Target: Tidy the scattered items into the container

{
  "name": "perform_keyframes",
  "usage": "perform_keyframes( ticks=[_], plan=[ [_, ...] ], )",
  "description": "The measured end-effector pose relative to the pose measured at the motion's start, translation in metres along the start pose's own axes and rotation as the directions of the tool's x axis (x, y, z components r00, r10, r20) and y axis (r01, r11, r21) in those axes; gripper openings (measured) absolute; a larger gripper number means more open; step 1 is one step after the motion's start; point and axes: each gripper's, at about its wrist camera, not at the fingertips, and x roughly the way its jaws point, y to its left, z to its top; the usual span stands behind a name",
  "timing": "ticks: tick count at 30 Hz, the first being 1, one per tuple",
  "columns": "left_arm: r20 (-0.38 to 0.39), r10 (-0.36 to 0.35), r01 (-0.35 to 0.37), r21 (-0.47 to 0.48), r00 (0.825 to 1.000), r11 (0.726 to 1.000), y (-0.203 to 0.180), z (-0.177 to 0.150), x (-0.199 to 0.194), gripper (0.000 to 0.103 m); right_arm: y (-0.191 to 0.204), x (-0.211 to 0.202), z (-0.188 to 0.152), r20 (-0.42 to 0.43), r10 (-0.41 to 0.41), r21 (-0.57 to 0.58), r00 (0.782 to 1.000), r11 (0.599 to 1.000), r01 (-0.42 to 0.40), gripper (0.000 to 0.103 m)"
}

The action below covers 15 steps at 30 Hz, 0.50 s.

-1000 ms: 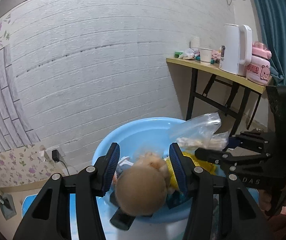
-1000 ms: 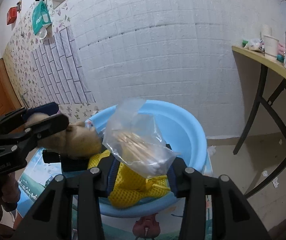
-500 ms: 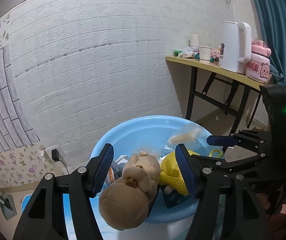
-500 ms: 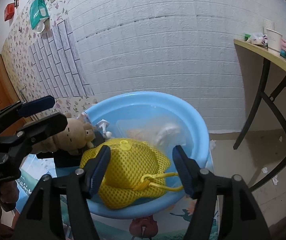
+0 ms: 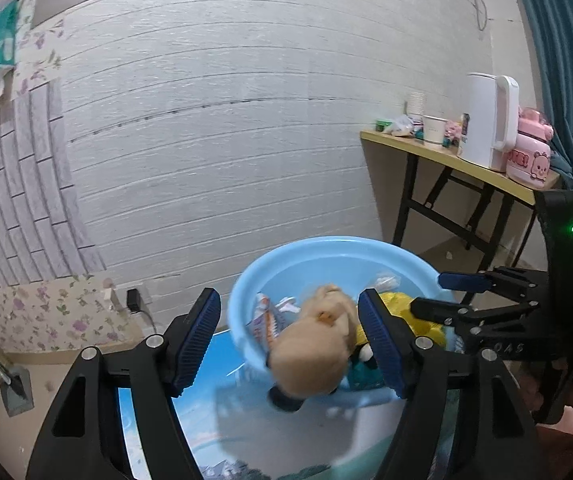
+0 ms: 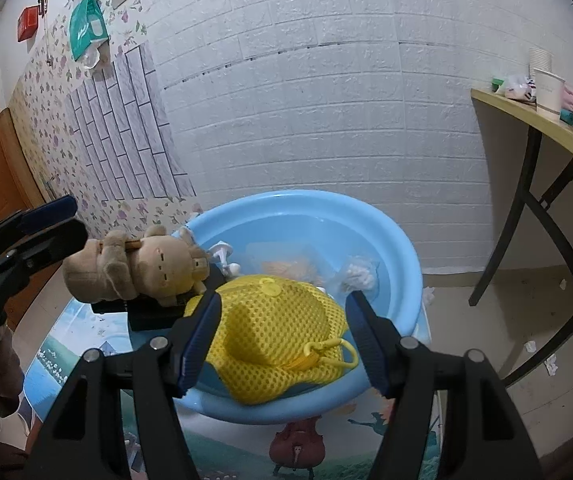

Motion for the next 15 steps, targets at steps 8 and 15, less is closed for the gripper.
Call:
perform_keyframes(
  ticks=[8, 15],
  plan=[
    [-0.018, 0.051, -0.051, -0.042, 0.999, 0.998, 0.021, -0.014, -0.011, 0.071, 0.011, -0.008, 0.0, 0.018, 0.015, -0.024, 1.0, 1.0, -0.014, 0.064],
    [-0.03, 0.078, -0.08, -0.071, 0.997, 0.994, 0.033, -0.024, -0.003, 0.078, 0.01, -0.009, -0.001, 0.009, 0.019, -0.018, 1.0, 1.0, -0.019, 0.064]
  ],
)
